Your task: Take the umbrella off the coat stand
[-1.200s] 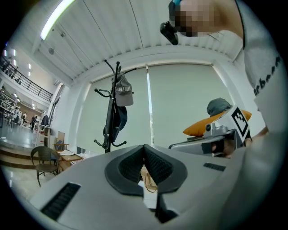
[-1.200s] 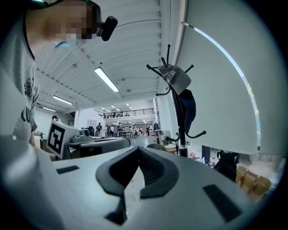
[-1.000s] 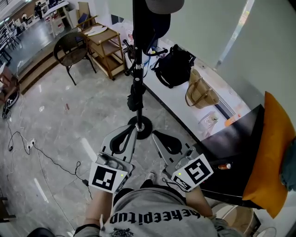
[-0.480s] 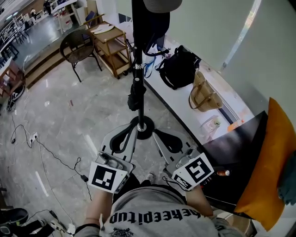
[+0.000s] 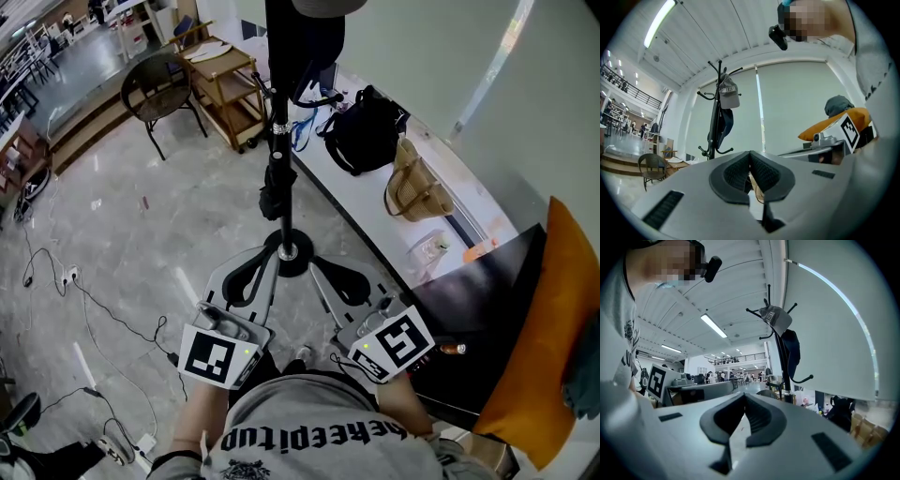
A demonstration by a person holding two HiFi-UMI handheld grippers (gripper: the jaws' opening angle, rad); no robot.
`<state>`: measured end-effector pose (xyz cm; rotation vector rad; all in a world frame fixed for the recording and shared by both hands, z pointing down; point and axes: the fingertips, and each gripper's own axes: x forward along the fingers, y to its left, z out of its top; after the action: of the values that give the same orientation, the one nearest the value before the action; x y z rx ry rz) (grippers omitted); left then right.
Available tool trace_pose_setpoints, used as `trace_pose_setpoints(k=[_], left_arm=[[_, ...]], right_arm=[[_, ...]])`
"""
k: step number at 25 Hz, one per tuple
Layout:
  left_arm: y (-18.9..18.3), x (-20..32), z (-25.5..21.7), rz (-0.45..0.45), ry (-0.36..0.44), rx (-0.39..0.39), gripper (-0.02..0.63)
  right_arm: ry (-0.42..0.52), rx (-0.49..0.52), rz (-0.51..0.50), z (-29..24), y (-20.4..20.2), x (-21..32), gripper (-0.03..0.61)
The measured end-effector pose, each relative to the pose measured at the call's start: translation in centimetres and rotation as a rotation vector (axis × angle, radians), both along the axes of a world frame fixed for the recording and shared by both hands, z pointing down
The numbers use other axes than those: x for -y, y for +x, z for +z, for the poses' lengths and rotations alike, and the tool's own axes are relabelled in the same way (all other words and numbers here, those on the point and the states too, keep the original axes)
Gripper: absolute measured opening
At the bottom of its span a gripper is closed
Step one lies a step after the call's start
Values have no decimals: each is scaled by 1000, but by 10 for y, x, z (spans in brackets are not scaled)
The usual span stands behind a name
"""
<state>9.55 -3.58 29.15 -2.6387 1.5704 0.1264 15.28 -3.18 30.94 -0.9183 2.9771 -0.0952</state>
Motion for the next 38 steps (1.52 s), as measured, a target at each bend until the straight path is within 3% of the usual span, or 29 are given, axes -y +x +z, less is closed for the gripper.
trace_pose_setpoints(k=[18, 38], left_arm=[[-44, 33, -2, 35, -20, -2, 15], [-95, 73, -5, 180, -25, -31, 15]], right_arm=[[-24, 13, 57, -1, -39, 33, 12], [-39, -13, 179, -2, -95, 67, 12]])
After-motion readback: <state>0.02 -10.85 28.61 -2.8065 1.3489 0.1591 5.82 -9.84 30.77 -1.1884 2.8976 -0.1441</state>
